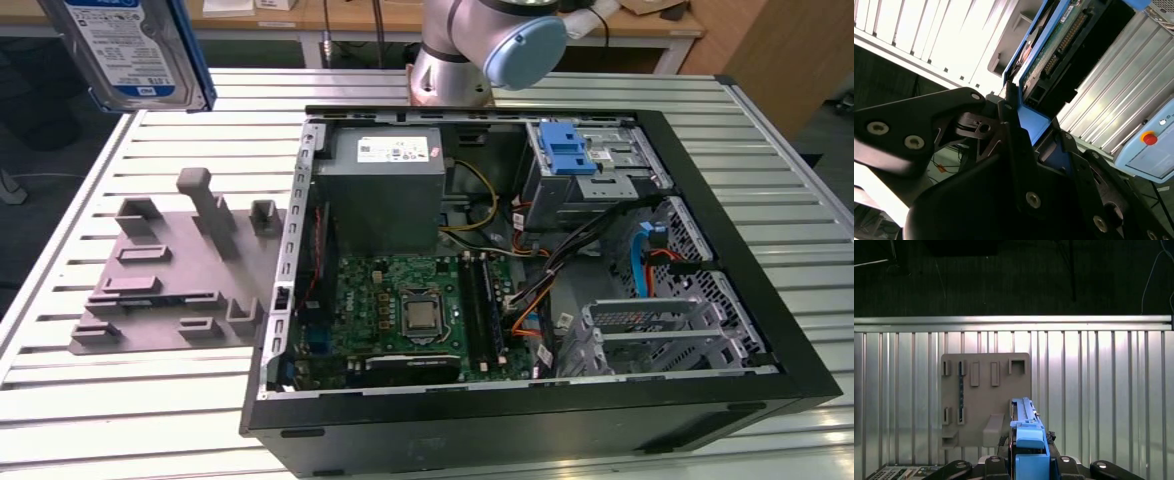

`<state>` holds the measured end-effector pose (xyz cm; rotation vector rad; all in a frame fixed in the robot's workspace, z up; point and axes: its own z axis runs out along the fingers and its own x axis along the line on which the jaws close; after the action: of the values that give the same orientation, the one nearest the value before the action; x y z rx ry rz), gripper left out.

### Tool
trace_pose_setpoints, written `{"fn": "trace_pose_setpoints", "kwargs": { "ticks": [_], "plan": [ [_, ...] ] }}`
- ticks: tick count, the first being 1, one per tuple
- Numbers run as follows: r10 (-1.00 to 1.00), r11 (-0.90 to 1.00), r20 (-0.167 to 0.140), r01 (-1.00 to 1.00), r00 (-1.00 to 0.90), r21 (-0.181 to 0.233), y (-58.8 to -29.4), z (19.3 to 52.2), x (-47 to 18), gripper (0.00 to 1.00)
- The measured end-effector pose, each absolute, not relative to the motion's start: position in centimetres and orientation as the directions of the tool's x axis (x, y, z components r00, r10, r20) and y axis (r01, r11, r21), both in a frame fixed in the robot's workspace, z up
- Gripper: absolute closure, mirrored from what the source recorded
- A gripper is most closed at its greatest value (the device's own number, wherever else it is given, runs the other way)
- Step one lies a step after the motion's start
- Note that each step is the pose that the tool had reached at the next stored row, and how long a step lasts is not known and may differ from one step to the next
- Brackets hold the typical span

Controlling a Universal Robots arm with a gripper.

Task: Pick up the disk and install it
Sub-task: 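Pick up the disk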

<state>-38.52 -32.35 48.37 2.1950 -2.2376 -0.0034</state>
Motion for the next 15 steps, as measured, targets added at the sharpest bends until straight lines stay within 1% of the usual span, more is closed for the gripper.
{"fn": "trace_pose_setpoints", "kwargs": {
  "ticks": [15],
  "plan": [
    [-1.000, 0.019, 0.004, -1.000, -0.019, 0.007, -32.4, 48.4, -37.4, 0.64]
  ]
}}
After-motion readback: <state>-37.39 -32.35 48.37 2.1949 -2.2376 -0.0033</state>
